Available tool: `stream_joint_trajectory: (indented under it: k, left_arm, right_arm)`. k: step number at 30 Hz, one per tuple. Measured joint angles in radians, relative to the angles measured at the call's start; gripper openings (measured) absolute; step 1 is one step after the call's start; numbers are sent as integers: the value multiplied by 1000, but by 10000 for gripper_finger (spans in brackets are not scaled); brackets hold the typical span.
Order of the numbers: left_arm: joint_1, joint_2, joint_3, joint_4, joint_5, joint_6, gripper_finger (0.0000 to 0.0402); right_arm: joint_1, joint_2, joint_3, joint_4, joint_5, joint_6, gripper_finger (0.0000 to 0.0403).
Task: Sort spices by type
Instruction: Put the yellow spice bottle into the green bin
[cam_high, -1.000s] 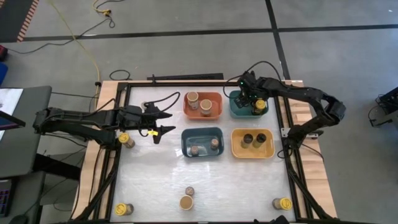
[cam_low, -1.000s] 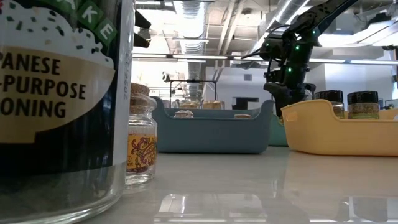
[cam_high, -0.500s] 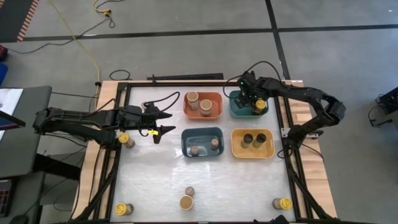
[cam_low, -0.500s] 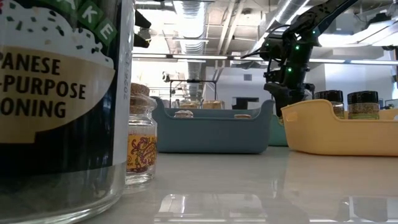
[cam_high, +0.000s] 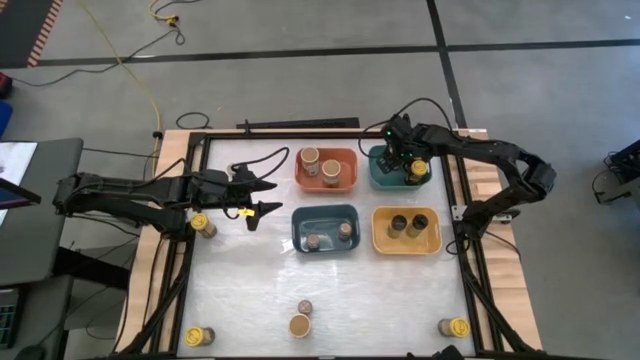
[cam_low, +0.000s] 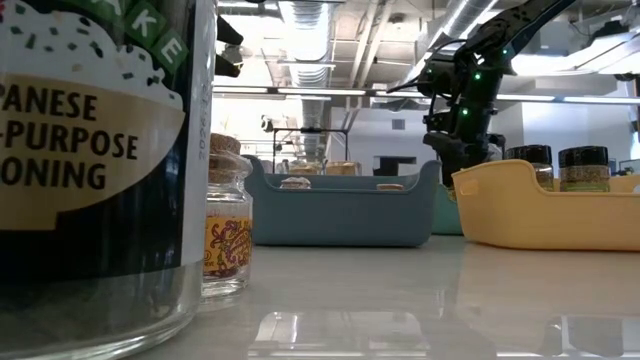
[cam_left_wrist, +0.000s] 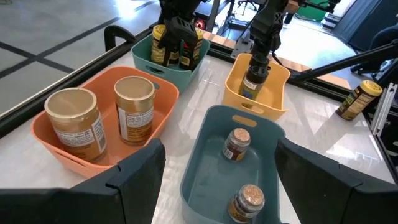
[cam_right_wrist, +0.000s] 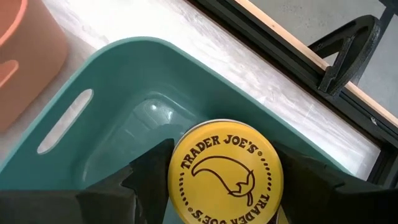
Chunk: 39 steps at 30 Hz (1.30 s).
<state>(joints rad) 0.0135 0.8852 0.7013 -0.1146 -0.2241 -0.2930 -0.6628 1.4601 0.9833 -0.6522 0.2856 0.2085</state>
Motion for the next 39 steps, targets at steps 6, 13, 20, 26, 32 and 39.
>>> stream_joint_trajectory:
  k: [6,13,20,26,32,39]
  left_arm:
    - [0,0,0,0,11,-17,291]
    - [0,0,0,0,36,-11,291]
    - [0,0,0,0,35,-7,291]
    - [0,0,0,0,35,-7,291]
    - [0,0,0,0,35,-7,291]
    - [0,0,0,0,34,-7,291]
  right_arm:
    - [0,0,0,2,0,0,270]
    - [0,0,0,2,0,0,270]
    - [0,0,0,2,0,-1,274]
    - [0,0,1,3,0,-1,310]
    - [0,0,1,2,0,-4,356]
    - [0,-44,22,-33,0,-6,366]
